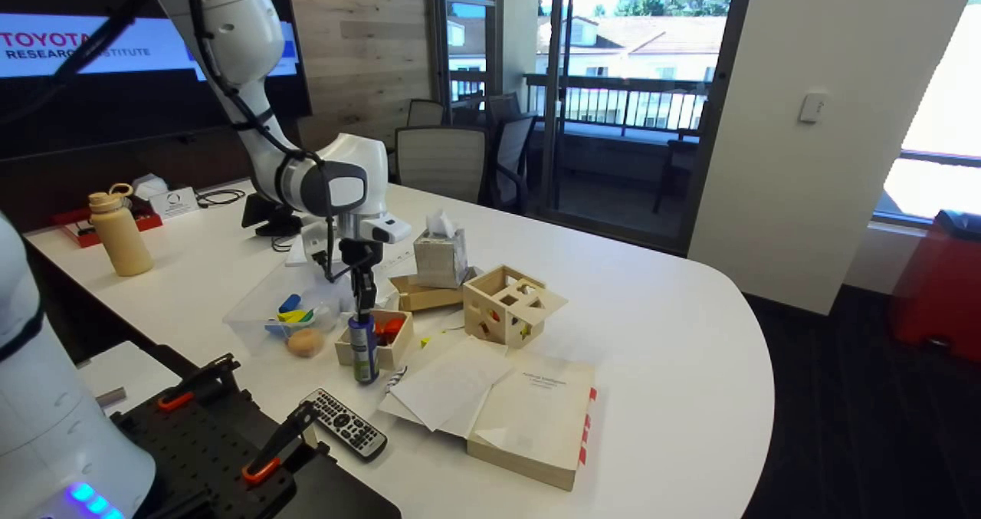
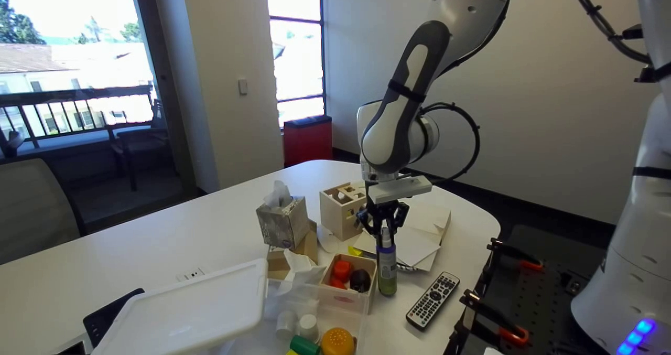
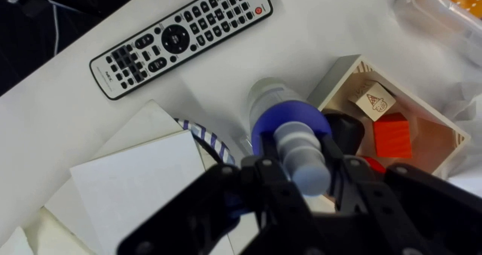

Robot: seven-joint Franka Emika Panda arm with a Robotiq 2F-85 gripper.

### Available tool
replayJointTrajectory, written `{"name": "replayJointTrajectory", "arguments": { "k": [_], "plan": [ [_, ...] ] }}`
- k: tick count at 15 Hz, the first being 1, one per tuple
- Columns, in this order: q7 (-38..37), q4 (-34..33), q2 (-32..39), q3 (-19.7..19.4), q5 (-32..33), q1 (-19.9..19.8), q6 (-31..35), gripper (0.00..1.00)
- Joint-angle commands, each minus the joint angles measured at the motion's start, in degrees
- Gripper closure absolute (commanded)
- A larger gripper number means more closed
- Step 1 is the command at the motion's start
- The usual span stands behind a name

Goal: Place the bottle next to the box

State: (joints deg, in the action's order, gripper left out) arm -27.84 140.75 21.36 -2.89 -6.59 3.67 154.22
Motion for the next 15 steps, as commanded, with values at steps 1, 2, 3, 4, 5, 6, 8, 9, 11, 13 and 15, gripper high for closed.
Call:
{"name": "replayJointTrajectory", "arguments": {
  "k": [1,2,3,4,5,6,8,9,11,13,15],
  "plan": [
    [4.01,0.69,-0.02,0.81,-3.11,-1.21,3.23,0.92],
    [4.53,0.67,0.28,0.7,-3.43,-1.25,3.63,0.92],
    [4.96,0.63,0.51,0.71,-3.69,-1.37,3.65,0.92],
    [5.72,0.65,0.68,0.86,-3.87,-1.54,3.53,0.92],
    [6.24,0.63,0.91,1.05,-4.16,-1.76,3.57,0.92],
    [6.72,0.74,0.98,1.04,-4.14,-1.86,3.59,0.92],
    [7.67,0.86,1.23,1.29,-4.23,-2.11,3.52,0.92],
    [8.29,0.86,1.26,1.33,-4.26,-2.17,3.6,0.45],
    [9.87,1.11,0.99,1.71,-4.13,-2.32,3.43,0.36],
    [14.25,0.73,0.68,3.4,-4.34,-3.62,1.1,0.22],
    [15.79,0.71,-0.04,3.43,-2.85,-3.02,-0.63,0.07]
  ]
}}
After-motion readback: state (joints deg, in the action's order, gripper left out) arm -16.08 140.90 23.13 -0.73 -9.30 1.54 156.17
